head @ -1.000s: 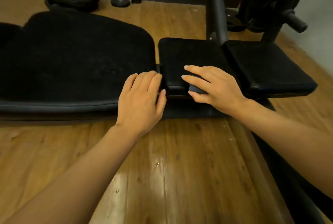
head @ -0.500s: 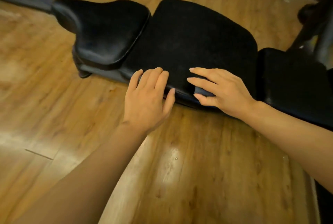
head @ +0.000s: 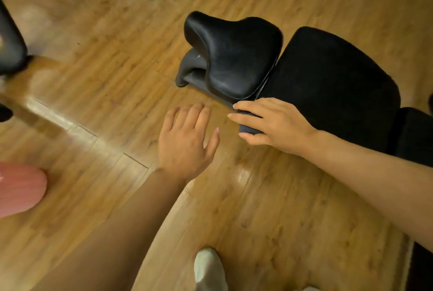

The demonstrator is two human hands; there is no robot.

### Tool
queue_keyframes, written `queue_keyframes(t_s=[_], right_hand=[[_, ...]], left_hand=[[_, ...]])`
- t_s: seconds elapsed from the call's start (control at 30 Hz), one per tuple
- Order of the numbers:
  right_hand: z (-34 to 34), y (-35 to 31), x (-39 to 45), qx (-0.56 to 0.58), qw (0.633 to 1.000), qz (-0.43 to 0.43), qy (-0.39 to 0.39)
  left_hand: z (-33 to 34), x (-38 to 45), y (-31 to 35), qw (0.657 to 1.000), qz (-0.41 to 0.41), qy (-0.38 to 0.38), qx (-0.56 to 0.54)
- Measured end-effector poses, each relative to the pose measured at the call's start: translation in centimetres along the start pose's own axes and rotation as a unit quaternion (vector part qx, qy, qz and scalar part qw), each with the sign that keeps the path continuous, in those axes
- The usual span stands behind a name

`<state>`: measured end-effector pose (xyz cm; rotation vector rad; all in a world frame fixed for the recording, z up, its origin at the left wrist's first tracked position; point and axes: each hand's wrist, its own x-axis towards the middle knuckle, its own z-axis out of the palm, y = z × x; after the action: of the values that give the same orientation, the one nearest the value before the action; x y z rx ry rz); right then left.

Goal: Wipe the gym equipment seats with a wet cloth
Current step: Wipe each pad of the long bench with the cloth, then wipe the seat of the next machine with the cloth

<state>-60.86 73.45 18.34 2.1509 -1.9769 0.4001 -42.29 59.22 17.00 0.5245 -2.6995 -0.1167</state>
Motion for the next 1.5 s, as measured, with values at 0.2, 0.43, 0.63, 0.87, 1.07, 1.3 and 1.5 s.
queue_keyframes(t_s=[0.2,0.43,0.63,0.87,1.07,1.3,1.5], right_hand=[[-4.1,-3.0,8.9,0.013,0.997,-0.080,-0.012],[-8.5,-5.3,16.0,0.029,0.977,-0.213,-0.011],[-12.8,-6.8,23.5,0.084,0.947,-0.311,0.022],[-17.8,-11.2,33.7,0.120,0.891,-0.435,0.051],[-20.7,-22.8,40.6,0.180,0.806,-0.557,0.088],[-22.5,-40.8,45.3,0.226,0.696,-0.668,0.132],[-23.1,-57.1,45.3,0.297,0.619,-0.713,0.143]], left_hand=[[-8.7,-0.5,-4.9,0.998,-0.054,-0.010,0.017],[-18.0,-1.2,-6.0,0.989,-0.138,-0.031,0.041],[-26.4,-0.6,-6.8,0.970,-0.230,-0.005,0.079],[-36.3,-1.7,-8.1,0.940,-0.295,0.054,0.160],[-44.3,-8.8,-8.5,0.898,-0.358,0.078,0.243],[-51.8,-20.6,-9.0,0.819,-0.460,0.124,0.319],[-57.3,-30.8,-8.5,0.732,-0.544,0.164,0.377]])
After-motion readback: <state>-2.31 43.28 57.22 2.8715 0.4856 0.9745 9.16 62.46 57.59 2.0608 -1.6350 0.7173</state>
